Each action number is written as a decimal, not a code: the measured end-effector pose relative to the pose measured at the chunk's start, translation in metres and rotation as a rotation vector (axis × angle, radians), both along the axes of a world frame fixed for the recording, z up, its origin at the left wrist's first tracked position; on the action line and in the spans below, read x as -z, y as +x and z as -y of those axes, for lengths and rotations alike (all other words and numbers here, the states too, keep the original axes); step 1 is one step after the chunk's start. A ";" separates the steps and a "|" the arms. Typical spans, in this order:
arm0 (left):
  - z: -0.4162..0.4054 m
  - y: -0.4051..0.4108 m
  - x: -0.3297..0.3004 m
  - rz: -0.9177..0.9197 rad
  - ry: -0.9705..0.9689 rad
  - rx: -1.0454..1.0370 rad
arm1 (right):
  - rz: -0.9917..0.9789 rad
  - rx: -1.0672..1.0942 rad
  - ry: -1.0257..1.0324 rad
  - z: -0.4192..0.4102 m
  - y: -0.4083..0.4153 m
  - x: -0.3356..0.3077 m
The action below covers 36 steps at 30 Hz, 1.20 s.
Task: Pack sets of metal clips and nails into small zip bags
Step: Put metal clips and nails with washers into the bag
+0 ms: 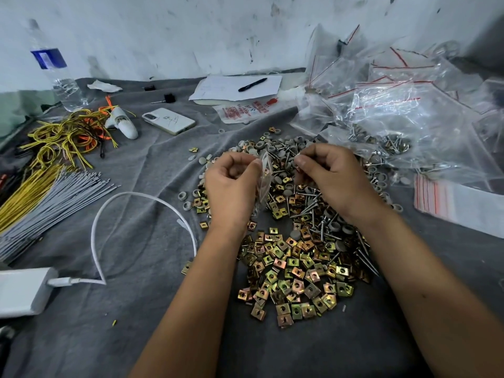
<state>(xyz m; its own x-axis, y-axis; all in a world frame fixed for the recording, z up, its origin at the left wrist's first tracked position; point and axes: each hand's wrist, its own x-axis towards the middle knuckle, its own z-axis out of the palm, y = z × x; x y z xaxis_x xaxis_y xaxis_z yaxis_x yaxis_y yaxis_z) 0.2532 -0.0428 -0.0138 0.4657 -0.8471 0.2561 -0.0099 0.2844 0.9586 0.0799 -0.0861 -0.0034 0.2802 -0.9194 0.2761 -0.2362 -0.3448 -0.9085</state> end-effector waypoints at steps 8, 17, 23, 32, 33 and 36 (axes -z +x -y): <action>0.001 -0.004 0.002 0.082 0.069 0.005 | 0.231 -0.142 0.106 -0.005 0.003 -0.002; -0.002 -0.010 0.000 0.116 0.083 0.013 | -0.027 -0.062 -0.099 -0.002 0.003 0.005; -0.004 -0.013 0.002 0.327 -0.011 -0.047 | -0.095 -0.038 -0.132 -0.003 0.006 0.005; -0.005 -0.015 0.000 0.294 -0.070 -0.130 | -0.288 0.250 -0.259 0.000 0.002 0.006; -0.005 -0.015 -0.001 0.268 -0.069 -0.137 | -0.340 0.266 -0.312 -0.001 0.003 0.005; -0.006 -0.014 -0.006 0.173 -0.084 -0.182 | -0.223 0.124 -0.462 -0.008 0.005 -0.002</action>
